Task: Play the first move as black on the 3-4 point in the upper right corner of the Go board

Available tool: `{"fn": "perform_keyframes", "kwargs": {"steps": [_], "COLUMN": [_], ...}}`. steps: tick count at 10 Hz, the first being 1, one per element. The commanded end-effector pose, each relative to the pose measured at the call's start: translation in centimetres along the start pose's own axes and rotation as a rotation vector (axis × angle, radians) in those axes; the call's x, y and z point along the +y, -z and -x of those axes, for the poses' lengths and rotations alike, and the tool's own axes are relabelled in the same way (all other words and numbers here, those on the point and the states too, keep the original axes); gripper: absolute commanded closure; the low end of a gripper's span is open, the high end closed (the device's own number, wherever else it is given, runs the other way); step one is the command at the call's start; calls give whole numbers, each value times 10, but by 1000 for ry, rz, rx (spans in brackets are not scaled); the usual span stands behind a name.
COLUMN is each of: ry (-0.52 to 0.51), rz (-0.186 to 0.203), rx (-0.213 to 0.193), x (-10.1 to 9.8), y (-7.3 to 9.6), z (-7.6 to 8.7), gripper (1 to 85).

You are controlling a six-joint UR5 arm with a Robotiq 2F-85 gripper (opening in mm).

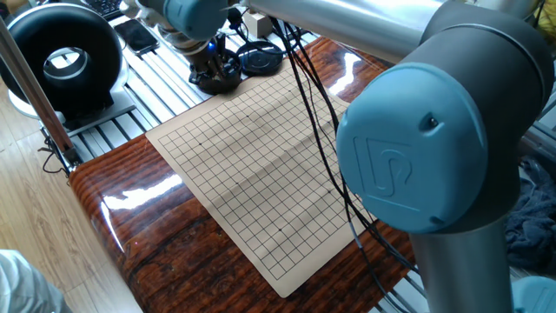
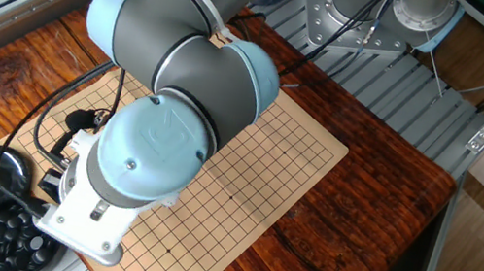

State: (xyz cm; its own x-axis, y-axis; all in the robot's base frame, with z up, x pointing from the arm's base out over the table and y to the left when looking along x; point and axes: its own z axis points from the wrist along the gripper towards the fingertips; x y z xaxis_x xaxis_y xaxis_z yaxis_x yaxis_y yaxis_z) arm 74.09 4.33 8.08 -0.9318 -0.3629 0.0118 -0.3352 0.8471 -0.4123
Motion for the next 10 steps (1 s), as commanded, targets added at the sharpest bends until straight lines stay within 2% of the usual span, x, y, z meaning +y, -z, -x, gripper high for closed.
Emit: {"fn": "perform_keyframes", "kwargs": {"steps": [1,5,8,10], "ry": [-51,-81,-48,-56], "rz": [21,18,53,89], "rx": [10,18,29,27], "x": [27,49,68,81], "y": [2,4,4,2], "z": [4,5,3,2], "gripper": [843,843,843,843]}}
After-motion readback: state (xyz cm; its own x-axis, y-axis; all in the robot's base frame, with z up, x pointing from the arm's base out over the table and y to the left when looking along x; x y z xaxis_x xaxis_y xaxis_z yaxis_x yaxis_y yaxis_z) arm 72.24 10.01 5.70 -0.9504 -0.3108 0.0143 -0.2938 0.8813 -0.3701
